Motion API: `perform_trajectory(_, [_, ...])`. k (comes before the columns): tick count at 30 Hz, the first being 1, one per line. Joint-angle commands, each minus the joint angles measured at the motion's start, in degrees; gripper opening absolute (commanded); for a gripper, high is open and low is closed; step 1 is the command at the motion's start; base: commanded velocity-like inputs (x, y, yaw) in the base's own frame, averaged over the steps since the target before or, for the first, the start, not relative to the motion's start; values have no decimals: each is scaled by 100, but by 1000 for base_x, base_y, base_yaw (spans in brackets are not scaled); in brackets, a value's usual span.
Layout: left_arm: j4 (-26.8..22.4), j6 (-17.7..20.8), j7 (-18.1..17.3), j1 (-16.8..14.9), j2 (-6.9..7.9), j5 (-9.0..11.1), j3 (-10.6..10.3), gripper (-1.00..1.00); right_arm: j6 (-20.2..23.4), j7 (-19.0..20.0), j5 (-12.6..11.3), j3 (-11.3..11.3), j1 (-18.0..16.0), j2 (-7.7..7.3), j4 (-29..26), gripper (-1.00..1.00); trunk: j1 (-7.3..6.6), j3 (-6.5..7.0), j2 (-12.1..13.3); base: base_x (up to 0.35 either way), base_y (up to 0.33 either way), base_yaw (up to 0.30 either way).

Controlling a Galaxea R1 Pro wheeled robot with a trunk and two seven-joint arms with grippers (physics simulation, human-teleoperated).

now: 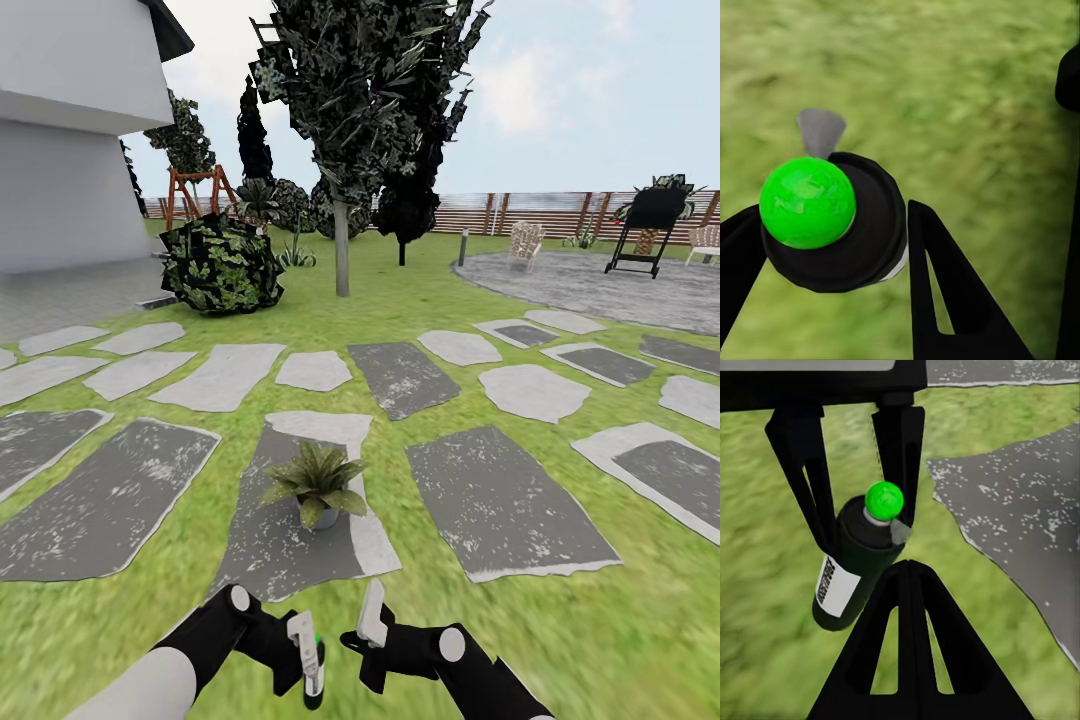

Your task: Pick up the pesticide atomizer in the garden and spray insectifuge to fully cover both potted plants in the garden.

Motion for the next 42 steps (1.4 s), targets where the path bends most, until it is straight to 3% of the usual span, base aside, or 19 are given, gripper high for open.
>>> perform_trajectory(1, [-5, -55, -10, -2, -2, -37, 12, -100, -35, -2, 59, -7, -2, 1, -5, -100, -1, -5, -2, 0, 0, 0])
perform_trajectory(33, [131, -94, -1, 7, -183, 14, 12, -100, -35, -2, 60, -2, -2, 10, -4, -100, -1, -5, -2, 0, 0, 0])
perform_trajectory(34, [131, -94, -1, 7, -181, 51, 12, -100, -35, -3, 61, -4, -2, 10, -2, -100, -1, -5, -2, 0, 0, 0])
perform_trajectory(37, [131, -106, -8, 7, -171, 405, -4, -100, -35, -2, 62, -4, -2, 10, -2, -100, -1, -5, -2, 0, 0, 0])
perform_trajectory(42, [131, -114, -10, 7, -169, 513, -13, -100, -35, -2, 64, -5, -2, 10, 0, -100, -1, -5, -2, 0, 0, 0])
